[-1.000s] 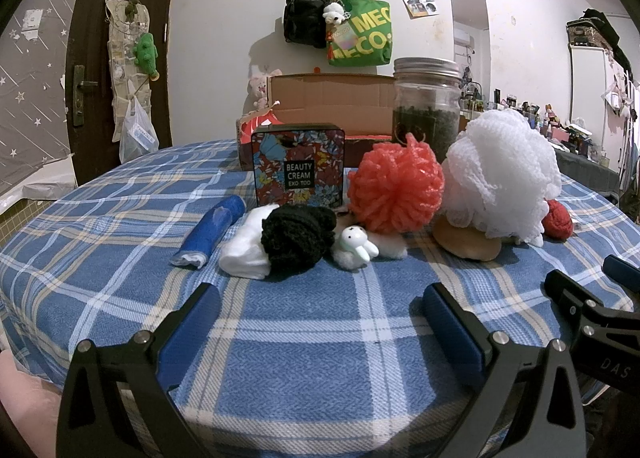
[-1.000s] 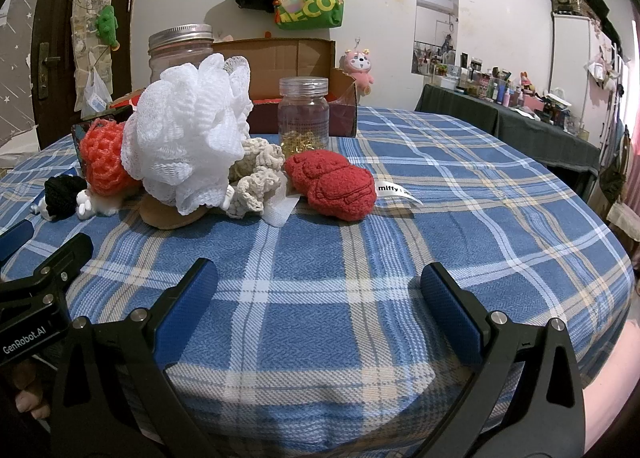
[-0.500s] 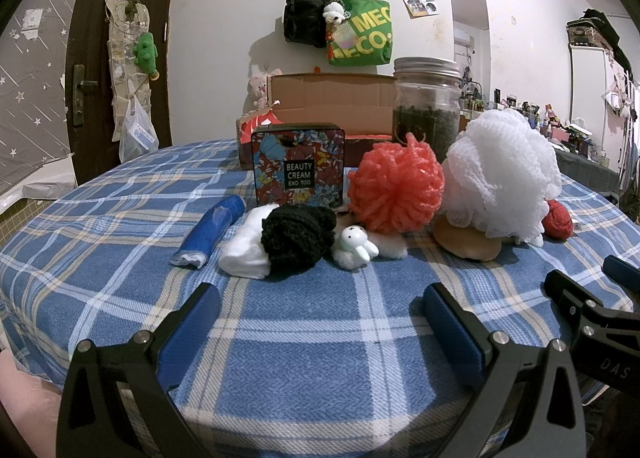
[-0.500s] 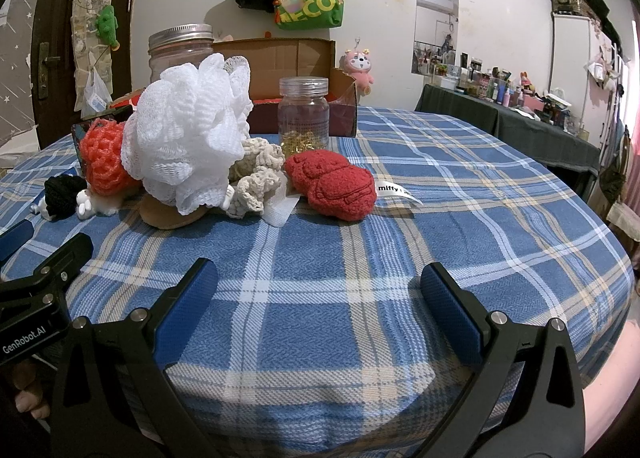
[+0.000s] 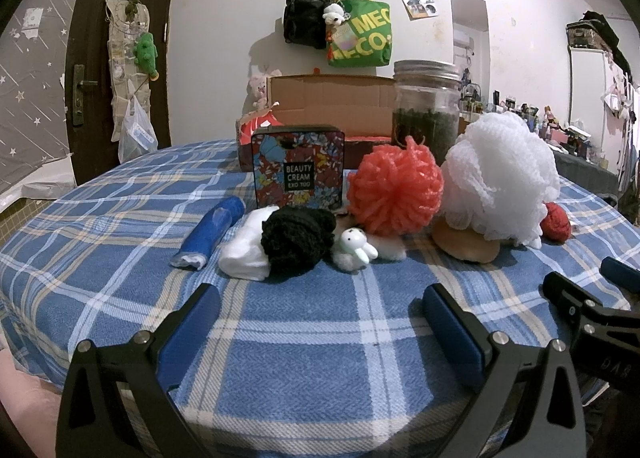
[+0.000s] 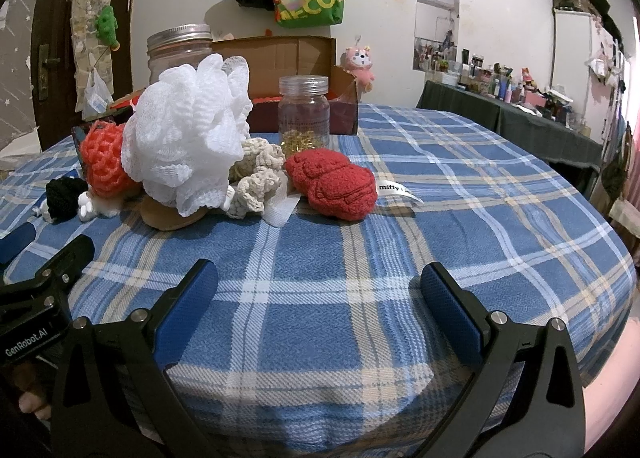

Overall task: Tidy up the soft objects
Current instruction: 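Grasp the red mesh pouf with the left tool while the right tool grasps the white mesh pouf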

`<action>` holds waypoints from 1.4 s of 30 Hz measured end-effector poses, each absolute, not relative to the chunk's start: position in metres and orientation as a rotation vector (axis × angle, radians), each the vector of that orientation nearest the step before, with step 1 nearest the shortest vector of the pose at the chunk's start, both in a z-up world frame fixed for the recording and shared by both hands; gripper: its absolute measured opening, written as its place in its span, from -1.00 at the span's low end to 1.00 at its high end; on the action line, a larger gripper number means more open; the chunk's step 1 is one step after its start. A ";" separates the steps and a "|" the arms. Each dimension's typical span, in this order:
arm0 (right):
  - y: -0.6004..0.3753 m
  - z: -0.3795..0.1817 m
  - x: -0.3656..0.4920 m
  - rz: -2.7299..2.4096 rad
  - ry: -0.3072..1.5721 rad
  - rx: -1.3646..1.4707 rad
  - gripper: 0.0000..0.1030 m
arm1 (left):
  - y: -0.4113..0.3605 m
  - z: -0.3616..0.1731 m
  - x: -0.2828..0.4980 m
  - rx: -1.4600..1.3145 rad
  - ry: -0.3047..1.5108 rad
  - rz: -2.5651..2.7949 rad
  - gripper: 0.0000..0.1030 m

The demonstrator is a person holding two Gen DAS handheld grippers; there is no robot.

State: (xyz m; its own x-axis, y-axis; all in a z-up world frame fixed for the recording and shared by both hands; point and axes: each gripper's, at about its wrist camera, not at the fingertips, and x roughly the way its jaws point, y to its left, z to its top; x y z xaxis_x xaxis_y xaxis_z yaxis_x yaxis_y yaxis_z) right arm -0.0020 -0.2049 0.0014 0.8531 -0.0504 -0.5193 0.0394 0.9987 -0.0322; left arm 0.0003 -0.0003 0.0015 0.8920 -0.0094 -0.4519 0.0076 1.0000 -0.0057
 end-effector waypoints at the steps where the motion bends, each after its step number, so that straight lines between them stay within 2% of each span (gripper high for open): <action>1: -0.206 0.005 -0.003 -0.042 0.551 -0.019 1.00 | -0.001 0.003 0.001 -0.004 0.469 -0.018 1.00; 5: -0.209 0.012 0.004 -0.002 0.556 -0.016 1.00 | 0.004 0.019 0.005 -0.009 0.430 -0.032 1.00; 15: -0.220 0.059 0.013 0.113 0.423 0.032 1.00 | 0.009 0.059 0.026 -0.041 0.397 -0.132 1.00; 24: -0.229 0.070 0.051 0.311 0.493 0.137 1.00 | -0.003 0.063 0.053 0.021 0.479 -0.274 1.00; 25: -0.230 0.069 0.055 0.337 0.507 0.147 1.00 | -0.004 0.061 0.056 0.024 0.496 -0.294 0.94; 27: -0.228 0.067 0.061 0.392 0.529 0.154 0.88 | -0.007 0.056 0.062 0.029 0.527 -0.312 0.75; 29: -0.223 0.062 0.066 0.439 0.558 0.155 0.46 | -0.009 0.051 0.068 0.033 0.562 -0.330 0.43; 30: -0.221 0.060 0.070 0.459 0.580 0.156 0.35 | -0.010 0.049 0.071 0.028 0.579 -0.340 0.30; 31: -0.220 0.057 0.073 0.486 0.603 0.163 0.15 | -0.011 0.046 0.074 0.020 0.601 -0.352 0.03; 32: -0.217 0.055 0.075 0.515 0.620 0.172 -0.10 | -0.011 0.044 0.076 0.011 0.622 -0.362 -0.05; 35: -0.211 0.056 0.071 0.554 0.610 0.168 -0.35 | -0.008 0.046 0.074 -0.002 0.614 -0.371 -0.17; 37: -0.210 0.059 0.066 0.557 0.595 0.149 -0.44 | -0.008 0.050 0.070 0.017 0.590 -0.360 -0.19; 42: -0.213 0.065 0.055 0.551 0.543 0.146 -0.51 | -0.002 0.063 0.061 0.001 0.563 -0.363 -0.20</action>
State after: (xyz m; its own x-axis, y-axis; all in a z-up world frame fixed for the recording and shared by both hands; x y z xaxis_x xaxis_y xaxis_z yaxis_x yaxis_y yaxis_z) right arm 0.0549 -0.2128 0.0646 0.7162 0.5330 -0.4504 -0.4579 0.8460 0.2731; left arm 0.0605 -0.0019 0.0628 0.7840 -0.3367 -0.5215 0.3371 0.9364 -0.0978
